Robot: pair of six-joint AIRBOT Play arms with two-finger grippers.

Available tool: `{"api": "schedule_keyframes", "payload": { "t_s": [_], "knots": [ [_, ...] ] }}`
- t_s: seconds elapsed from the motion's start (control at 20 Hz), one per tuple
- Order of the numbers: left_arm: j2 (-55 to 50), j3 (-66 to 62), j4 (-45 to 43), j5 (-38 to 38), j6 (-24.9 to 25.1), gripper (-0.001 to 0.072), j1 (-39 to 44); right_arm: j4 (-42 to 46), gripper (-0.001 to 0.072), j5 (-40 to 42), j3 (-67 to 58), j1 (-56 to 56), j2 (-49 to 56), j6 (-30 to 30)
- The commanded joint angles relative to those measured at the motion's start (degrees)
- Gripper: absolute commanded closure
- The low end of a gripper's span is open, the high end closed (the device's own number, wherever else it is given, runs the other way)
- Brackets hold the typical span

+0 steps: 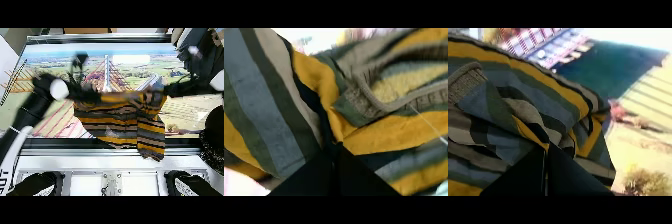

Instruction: Fold the clothes and pants, and hang the long-sleeved shirts on hangers.

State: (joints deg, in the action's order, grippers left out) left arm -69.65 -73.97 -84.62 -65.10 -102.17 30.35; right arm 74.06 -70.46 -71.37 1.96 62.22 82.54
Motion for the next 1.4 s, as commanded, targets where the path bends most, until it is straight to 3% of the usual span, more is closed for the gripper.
{"api": "schedule_keyframes", "payload": {
  "t_s": [0.0, 0.05, 0.1, 0.15, 0.2, 0.45, 0.6, 0.65, 0.7, 0.9, 1.35],
  "knots": [
    [2.0, 15.4, 0.2, 2.1, -1.9, 0.0697, 6.5, 3.3, 0.0701, 1.6, 12.9, 0.7, -3.8, 0.0],
    [2.0, 18.4, 0.3, 2.9, -2.3, 0.0697, 8.0, 3.3, 0.0685, 1.0, 14.5, 0.7, -4.0, 0.0],
    [1.9, 20.9, 0.4, 4.0, -2.3, 0.0697, 9.5, 3.2, 0.0585, 0.2, 15.2, 0.7, -4.0, 0.0],
    [2.0, 22.7, 0.4, 5.1, -2.3, 0.0697, 10.8, 3.1, 0.0309, -0.6, 15.2, 0.7, -4.0, 0.0],
    [1.9, 24.1, 0.6, 5.9, -2.4, 0.0697, 12.0, 2.8, 0.0108, -0.5, 15.1, 0.8, -4.3, 0.6],
    [2.0, 25.7, 0.6, 7.3, -2.4, 0.0697, 14.9, 1.4, 0.0130, -0.7, 15.1, 5.3, -5.2, 10.8],
    [2.0, 25.7, 0.6, 7.3, -2.5, 0.0697, 14.6, 7.9, 0.0138, -0.4, 15.1, 15.7, -3.8, 25.7],
    [2.0, 25.7, 0.7, 7.2, -2.5, 0.0697, 14.4, 12.1, 0.0271, -0.5, 15.1, 20.1, -2.7, 32.7],
    [2.0, 25.7, 0.6, 7.3, -2.6, 0.0696, 14.4, 15.0, 0.0354, -0.1, 15.1, 23.9, -1.6, 37.3],
    [2.0, 25.7, 0.6, 8.6, -2.9, 0.0697, 14.4, 18.3, 0.0353, 6.2, 15.1, 32.2, 6.2, 48.3],
    [2.0, 25.7, 0.8, 11.4, -4.2, 0.0697, 14.5, 17.5, 0.0336, 4.1, 15.1, 32.0, 16.2, 61.4]
  ]
}}
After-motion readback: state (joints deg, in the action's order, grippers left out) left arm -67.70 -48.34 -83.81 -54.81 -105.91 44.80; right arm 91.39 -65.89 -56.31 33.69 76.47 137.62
